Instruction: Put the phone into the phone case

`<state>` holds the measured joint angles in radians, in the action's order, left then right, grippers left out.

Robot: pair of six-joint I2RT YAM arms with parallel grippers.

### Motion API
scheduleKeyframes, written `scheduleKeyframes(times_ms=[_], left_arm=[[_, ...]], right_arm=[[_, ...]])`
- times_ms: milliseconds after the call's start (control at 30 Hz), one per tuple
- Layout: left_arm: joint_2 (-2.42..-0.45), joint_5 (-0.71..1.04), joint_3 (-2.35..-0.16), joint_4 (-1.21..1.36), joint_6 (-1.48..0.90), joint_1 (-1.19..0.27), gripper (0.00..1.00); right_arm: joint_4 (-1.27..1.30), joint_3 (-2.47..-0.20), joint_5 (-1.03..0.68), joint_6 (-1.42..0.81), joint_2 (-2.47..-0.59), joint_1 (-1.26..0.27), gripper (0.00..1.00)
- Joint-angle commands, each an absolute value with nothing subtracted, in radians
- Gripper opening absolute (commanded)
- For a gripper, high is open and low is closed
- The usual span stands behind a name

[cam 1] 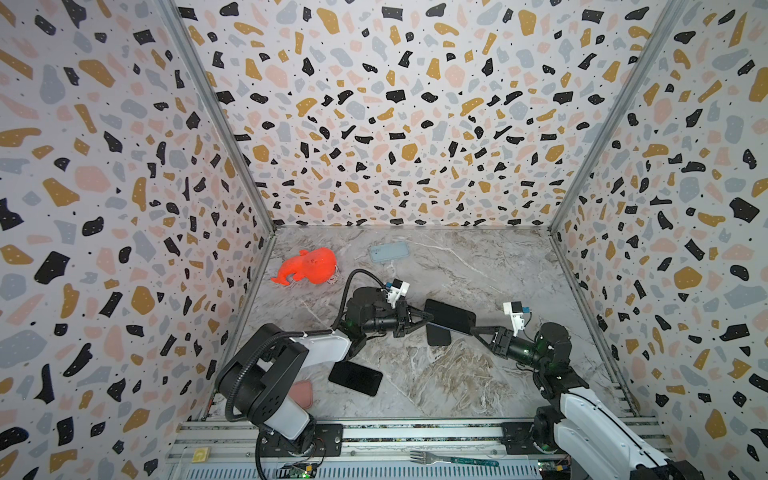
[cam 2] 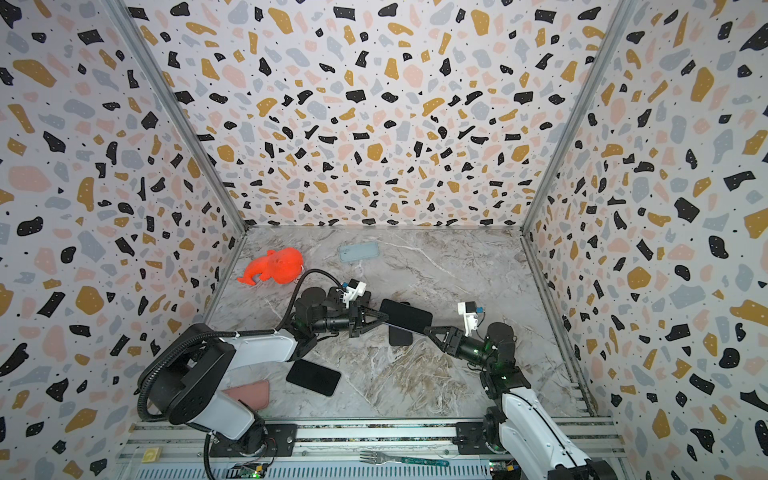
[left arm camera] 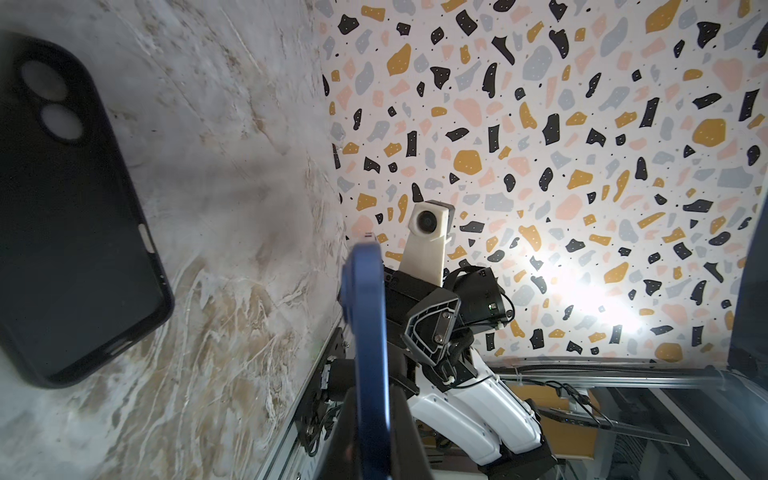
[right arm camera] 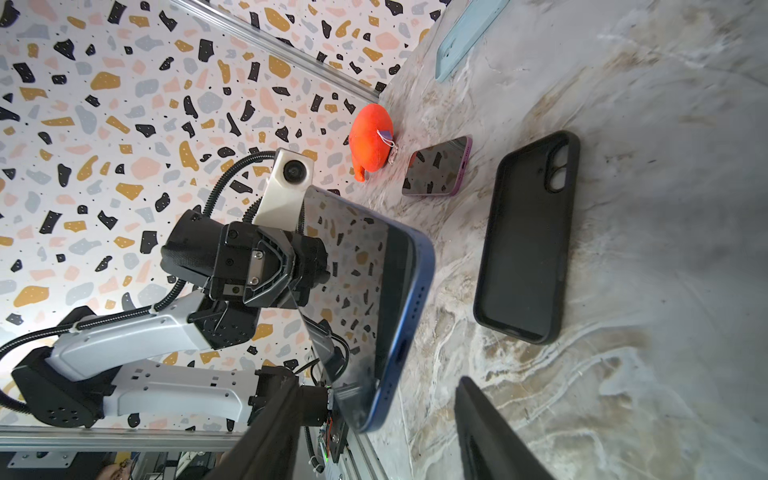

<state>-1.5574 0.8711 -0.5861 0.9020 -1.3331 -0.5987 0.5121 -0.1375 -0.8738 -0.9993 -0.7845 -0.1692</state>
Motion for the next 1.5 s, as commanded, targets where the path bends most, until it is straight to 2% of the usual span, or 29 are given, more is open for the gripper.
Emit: scheduleKeyframes(times_ms=[0, 400, 767, 867, 1000, 1133, 1233, 1367, 1467], left_arm=[[-1.558, 0.895, -0.582, 1.049, -1.373, -0.606, 0.00], [-1.552, 0.882, -0.563, 1.072, -1.387, -0.617, 0.00], [-1.538, 0.877, -0.558, 0.993, -1.324, -0.620, 0.00], [-1.523, 0.869, -0.581, 0.873, -1.237, -0.622, 0.00], [-1.492, 0.822, -0.662, 0.514, -0.976, -0.634, 0.00], [-1.492, 0.789, -0.717, 0.324, -0.823, -0.639, 0.00], [-1.501, 0.774, -0.725, 0.294, -0.794, -0.639, 0.12], [-1.515, 0.736, -0.750, 0.211, -0.726, -0.638, 0.35], [-1.514, 0.660, -0.803, 0.065, -0.622, -0.641, 0.43]], right_arm=[[0.672, -0.140, -0.905, -1.065, -0.815, -0.166, 0.55], [0.921, -0.144, -0.942, -1.184, -0.933, -0.163, 0.31], [0.848, -0.159, -0.929, -1.153, -0.891, -0.160, 0.22], [0.847, -0.159, -0.929, -1.152, -0.893, -0.160, 0.20], [0.833, -0.158, -0.925, -1.147, -0.891, -0.160, 0.16], [0.819, -0.157, -0.922, -1.143, -0.883, -0.160, 0.12], [0.802, -0.158, -0.912, -1.138, -0.872, -0.160, 0.09], [0.759, -0.168, -0.909, -1.113, -0.858, -0.153, 0.08], [0.708, -0.189, -0.932, -1.088, -0.854, -0.122, 0.08]])
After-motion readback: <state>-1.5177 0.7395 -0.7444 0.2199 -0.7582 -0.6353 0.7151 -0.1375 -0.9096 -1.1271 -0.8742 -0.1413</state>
